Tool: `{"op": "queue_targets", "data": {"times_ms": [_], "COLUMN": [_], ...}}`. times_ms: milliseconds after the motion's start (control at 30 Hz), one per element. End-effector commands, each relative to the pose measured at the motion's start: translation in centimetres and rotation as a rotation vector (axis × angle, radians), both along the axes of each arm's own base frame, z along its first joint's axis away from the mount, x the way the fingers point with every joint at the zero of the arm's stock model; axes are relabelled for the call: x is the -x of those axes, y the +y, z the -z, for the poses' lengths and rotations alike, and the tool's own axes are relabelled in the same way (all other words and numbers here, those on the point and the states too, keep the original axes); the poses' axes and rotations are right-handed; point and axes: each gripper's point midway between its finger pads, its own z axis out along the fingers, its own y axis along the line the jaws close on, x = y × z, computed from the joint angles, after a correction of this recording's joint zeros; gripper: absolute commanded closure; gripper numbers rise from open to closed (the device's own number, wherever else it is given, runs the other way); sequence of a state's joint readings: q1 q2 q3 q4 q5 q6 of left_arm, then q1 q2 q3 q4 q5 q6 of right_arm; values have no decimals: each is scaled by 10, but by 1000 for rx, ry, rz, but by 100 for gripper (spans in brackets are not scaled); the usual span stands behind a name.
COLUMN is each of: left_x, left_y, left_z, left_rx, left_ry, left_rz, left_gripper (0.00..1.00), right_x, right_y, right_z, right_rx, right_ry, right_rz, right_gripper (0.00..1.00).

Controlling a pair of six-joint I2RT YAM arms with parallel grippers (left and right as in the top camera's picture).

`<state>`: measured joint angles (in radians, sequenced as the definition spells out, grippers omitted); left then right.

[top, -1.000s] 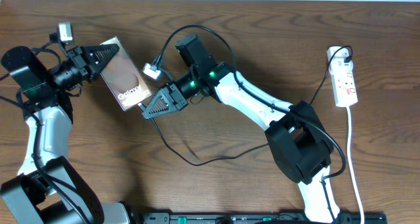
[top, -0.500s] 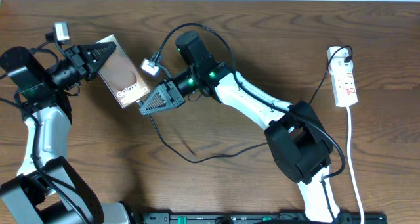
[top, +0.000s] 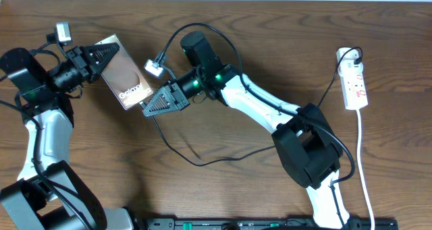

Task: Plug charger to phone and switch on socket
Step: 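Push the plug into the phone's bottom port with the right gripper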

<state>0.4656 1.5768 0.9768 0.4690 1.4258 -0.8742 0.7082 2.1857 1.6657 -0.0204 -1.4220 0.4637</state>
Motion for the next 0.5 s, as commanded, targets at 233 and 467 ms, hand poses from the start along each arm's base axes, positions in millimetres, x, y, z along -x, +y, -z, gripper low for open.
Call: {"op": "queue_targets", "data": {"times_ms": [233,467], "left_x": [21,19], "left_y": [-22,-21], "left_z": [-3,-3], "left_rx": [16,3], "left_ry": [-31,-45], "left_rz": [163,152], "left_gripper": [92,93], "right_x": [-34,-42], "right_y": [8,10], "right_z": [-16,-13], "right_rx": [-12,16], "right_ry": [-79,-67], "right_rz": [144,191], "right_gripper": [99,99]}}
